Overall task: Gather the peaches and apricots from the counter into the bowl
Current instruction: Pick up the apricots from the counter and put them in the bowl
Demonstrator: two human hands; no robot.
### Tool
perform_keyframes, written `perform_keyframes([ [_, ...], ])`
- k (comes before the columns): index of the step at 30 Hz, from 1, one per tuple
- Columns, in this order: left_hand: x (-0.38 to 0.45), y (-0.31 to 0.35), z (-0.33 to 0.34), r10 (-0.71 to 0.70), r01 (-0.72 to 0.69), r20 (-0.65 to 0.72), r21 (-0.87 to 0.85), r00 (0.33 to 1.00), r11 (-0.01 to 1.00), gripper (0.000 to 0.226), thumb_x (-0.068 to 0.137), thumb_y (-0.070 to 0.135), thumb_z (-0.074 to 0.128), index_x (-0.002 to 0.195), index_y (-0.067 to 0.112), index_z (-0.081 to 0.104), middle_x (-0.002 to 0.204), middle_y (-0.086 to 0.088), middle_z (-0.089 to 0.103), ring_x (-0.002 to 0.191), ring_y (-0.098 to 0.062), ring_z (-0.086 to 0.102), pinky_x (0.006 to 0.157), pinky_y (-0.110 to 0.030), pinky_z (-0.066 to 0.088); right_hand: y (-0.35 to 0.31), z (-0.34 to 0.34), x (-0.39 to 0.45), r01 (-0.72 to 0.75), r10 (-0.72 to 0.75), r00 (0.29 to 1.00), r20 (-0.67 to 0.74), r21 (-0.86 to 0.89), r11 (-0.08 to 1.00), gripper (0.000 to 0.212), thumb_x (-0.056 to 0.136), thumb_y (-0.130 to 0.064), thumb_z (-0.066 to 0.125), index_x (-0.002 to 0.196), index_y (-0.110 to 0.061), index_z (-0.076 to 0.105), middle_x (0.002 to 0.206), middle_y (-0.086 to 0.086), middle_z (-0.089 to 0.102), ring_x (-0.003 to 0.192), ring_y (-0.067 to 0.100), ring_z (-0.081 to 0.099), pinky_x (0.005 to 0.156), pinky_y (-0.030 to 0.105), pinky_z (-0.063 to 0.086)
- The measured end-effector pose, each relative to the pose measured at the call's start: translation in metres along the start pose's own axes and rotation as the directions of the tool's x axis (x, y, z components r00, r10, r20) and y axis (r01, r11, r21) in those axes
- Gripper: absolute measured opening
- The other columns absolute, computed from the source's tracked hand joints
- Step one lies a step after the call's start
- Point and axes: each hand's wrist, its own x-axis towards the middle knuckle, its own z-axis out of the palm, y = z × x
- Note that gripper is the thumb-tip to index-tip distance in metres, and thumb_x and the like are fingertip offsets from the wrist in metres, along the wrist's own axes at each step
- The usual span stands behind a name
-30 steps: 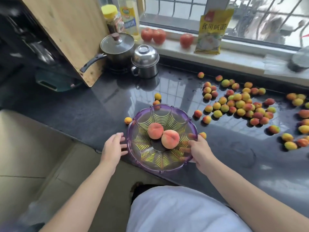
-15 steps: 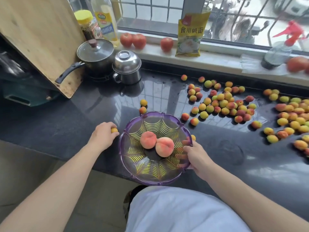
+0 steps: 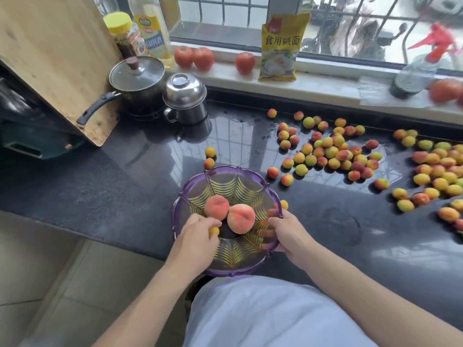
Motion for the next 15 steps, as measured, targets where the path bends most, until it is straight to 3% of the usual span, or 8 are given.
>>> perform_keyframes([
  [2, -0.002, 0.003, 0.009, -0.007, 0.008, -0.005, 0.115, 1.0, 0.993, 0.034, 0.108, 0.024, 0.056, 0.142, 0.027, 0.06, 0.129, 0.002, 0.053, 0.117, -0.026, 0.062, 0.091, -0.037, 0.045, 0.0, 0.0, 0.0, 0.004, -0.004, 1.0, 0.001, -0.003, 1.0, 0.02, 0.107, -0.019, 0.041, 0.116, -0.028, 0.057, 0.105, 0.007, 0.064, 0.088, 0.022, 0.066, 0.075, 0.042, 0.064],
  [4, -0.001, 0.009, 0.013, -0.036, 0.045, -0.062, 0.155, 0.997, 0.987, 0.023, 0.107, 0.024, 0.058, 0.128, 0.022, 0.05, 0.129, -0.004, 0.055, 0.117, -0.032, 0.062, 0.083, -0.038, 0.042, -0.001, 0.001, 0.0, 0.004, -0.004, 1.0, -0.005, -0.01, 1.0, 0.02, 0.107, -0.019, 0.039, 0.11, -0.029, 0.057, 0.103, 0.007, 0.065, 0.089, 0.022, 0.067, 0.077, 0.044, 0.064],
  [6, 0.003, 0.017, 0.016, -0.068, 0.085, -0.119, 0.151, 0.991, 0.985, 0.027, 0.105, 0.024, 0.064, 0.112, 0.019, 0.038, 0.126, -0.008, 0.058, 0.115, -0.034, 0.064, 0.081, -0.038, 0.043, -0.001, 0.001, 0.0, 0.001, -0.001, 1.0, -0.012, -0.016, 1.0, 0.021, 0.107, -0.02, 0.038, 0.11, -0.029, 0.056, 0.104, 0.007, 0.065, 0.091, 0.023, 0.067, 0.077, 0.043, 0.064],
  [10, 0.013, 0.031, 0.026, -0.115, 0.133, -0.166, 0.096, 0.979, 0.987, 0.041, 0.099, 0.02, 0.074, 0.123, 0.01, 0.042, 0.13, -0.015, 0.061, 0.119, -0.036, 0.065, 0.089, -0.04, 0.049, -0.001, 0.001, -0.002, -0.006, 0.006, 1.0, -0.011, -0.018, 1.0, 0.02, 0.107, -0.021, 0.038, 0.105, -0.03, 0.056, 0.104, 0.007, 0.066, 0.093, 0.023, 0.068, 0.078, 0.043, 0.064],
  [15, 0.017, 0.034, 0.041, -0.191, 0.184, -0.2, -0.054, 0.961, 0.981, 0.043, 0.095, 0.014, 0.076, 0.12, 0.007, 0.041, 0.127, -0.02, 0.061, 0.12, -0.043, 0.063, 0.089, -0.048, 0.049, -0.001, 0.0, -0.003, -0.011, 0.011, 1.0, -0.009, 0.001, 1.0, 0.02, 0.107, -0.019, 0.038, 0.107, -0.029, 0.056, 0.103, 0.008, 0.066, 0.089, 0.022, 0.067, 0.077, 0.041, 0.064],
])
